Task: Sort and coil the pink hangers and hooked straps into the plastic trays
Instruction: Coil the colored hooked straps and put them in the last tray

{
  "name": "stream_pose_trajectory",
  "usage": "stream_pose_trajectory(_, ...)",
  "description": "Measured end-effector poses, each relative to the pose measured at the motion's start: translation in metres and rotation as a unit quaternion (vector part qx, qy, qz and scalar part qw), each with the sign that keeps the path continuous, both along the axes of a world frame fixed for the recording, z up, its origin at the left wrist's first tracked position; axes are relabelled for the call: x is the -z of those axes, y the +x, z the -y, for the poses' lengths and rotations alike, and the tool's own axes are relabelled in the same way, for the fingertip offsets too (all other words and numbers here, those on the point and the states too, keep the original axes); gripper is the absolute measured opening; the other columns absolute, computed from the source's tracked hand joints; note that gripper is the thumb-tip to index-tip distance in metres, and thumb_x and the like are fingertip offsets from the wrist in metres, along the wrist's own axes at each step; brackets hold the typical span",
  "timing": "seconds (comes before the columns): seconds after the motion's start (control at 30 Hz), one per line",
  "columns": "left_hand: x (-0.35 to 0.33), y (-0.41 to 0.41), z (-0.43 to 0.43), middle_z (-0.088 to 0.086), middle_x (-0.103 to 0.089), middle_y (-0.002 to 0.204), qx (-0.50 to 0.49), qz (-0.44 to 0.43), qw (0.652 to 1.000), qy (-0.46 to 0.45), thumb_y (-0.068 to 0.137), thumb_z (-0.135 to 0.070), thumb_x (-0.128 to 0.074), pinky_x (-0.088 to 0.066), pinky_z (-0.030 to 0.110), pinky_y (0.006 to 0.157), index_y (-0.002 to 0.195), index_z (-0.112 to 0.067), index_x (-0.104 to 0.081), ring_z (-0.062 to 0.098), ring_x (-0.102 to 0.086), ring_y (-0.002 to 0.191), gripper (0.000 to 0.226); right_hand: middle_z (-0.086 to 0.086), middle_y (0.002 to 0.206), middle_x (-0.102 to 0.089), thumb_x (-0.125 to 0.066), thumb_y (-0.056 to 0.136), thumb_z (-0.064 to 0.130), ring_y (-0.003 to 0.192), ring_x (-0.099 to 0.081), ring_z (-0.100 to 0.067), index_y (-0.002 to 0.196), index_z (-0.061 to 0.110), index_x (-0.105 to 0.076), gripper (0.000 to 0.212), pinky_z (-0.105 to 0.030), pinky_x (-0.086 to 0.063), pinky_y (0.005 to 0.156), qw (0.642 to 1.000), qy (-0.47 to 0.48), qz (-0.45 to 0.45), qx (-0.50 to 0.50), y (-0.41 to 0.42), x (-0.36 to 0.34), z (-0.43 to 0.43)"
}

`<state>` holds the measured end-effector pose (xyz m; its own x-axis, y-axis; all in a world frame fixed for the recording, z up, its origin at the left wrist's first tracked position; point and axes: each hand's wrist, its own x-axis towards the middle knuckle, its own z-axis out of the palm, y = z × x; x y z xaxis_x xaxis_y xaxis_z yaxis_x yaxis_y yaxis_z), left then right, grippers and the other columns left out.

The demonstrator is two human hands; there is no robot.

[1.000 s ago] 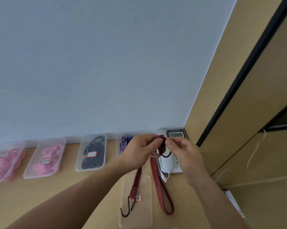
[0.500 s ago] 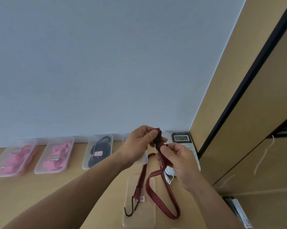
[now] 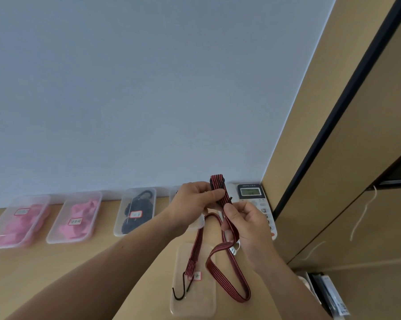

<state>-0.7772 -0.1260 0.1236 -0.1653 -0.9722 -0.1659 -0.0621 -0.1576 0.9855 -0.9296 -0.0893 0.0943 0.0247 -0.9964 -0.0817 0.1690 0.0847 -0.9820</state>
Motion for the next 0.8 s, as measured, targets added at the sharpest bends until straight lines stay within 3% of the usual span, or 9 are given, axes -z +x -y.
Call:
stream_pose_trajectory(0.2,0.004,0.0,-0.002,0.0,-0.077,0.081,-0.021,0.009,0.999,-0.037,0.095,-0.014,-0.063,-0.046,0.013,0.057,0.096,-0.012,-0.072,0.007,-0.071,0.066,0.009,-0.01,0.052,-0.055,-0.061,0.094,0.025,0.039,-0.044,-0.016,0.077,0.004,-0.057,0.028,-0.024,-0.037,0.039,0.998,0.012,-0.052,-0.025,0.0,0.004,-0.002)
stream_pose_trajectory(0.3,0.007,-0.003,-0.006,-0.001,-0.077,0.081,-0.036,0.027,0.995,-0.09,0.094,-0.013,-0.064,-0.049,0.01,0.065,0.095,-0.013,-0.075,0.007,-0.073,0.073,0.011,-0.013,0.053,-0.057,-0.058,0.096,0.031,0.038,-0.045,-0.019,0.07,0.003,-0.056,0.039,-0.024,-0.037,0.038,0.998,0.021,-0.052,-0.022,0.001,0.002,-0.003)
stream_pose_trajectory(0.37,0.009,-0.003,-0.009,-0.008,-0.077,0.081,-0.036,0.099,0.983,-0.148,0.094,-0.018,-0.065,-0.05,0.012,0.072,0.103,-0.02,-0.076,0.002,-0.071,0.079,0.015,-0.013,0.051,-0.054,-0.054,0.097,0.036,0.038,-0.043,-0.018,0.072,-0.006,-0.055,0.049,-0.024,-0.036,0.038,0.999,0.024,-0.04,-0.009,0.002,0.001,-0.003)
stream_pose_trajectory(0.43,0.012,-0.002,-0.012,-0.013,-0.073,0.072,-0.015,0.216,0.946,-0.241,0.095,-0.024,-0.064,-0.05,0.017,0.069,0.115,-0.028,-0.073,-0.002,-0.066,0.069,0.022,-0.012,0.049,-0.053,-0.05,0.093,0.049,0.038,-0.043,-0.017,0.069,-0.007,-0.056,0.062,-0.025,-0.035,0.039,0.999,0.025,-0.027,-0.002,0.002,-0.002,-0.003)
stream_pose_trajectory(0.53,0.013,0.001,-0.013,-0.008,-0.066,0.064,0.015,0.35,0.859,-0.373,0.097,-0.026,-0.06,-0.042,0.021,0.057,0.121,-0.027,-0.07,0.003,-0.052,0.055,0.026,-0.012,0.05,-0.054,-0.047,0.079,0.07,0.038,-0.045,-0.017,0.06,0.002,-0.06,0.072,-0.024,-0.036,0.04,0.999,0.028,-0.021,-0.01,0.004,-0.006,-0.003)
stream_pose_trajectory(0.67,0.015,0.008,-0.01,0.003,-0.076,0.097,0.074,0.351,0.811,-0.462,0.094,-0.012,-0.06,-0.042,0.01,0.073,0.124,-0.008,-0.067,0.014,-0.069,0.085,0.031,-0.011,0.05,-0.053,-0.056,0.06,0.089,0.039,-0.044,-0.017,0.059,0.006,-0.061,0.083,-0.025,-0.035,0.04,0.999,0.027,-0.008,-0.017,0.005,-0.004,-0.002)
stream_pose_trajectory(0.8,0.016,0.018,-0.003,0.007,-0.071,0.113,0.14,0.327,0.807,-0.471,0.093,0.003,-0.056,-0.028,-0.005,0.091,0.132,-0.005,-0.06,0.012,-0.057,0.108,0.039,-0.011,0.052,-0.053,-0.06,0.061,0.086,0.04,-0.043,-0.016,0.062,0.01,-0.063,0.076,-0.025,-0.034,0.04,1.0,0.018,0.012,-0.014,0.005,-0.002,0.0)
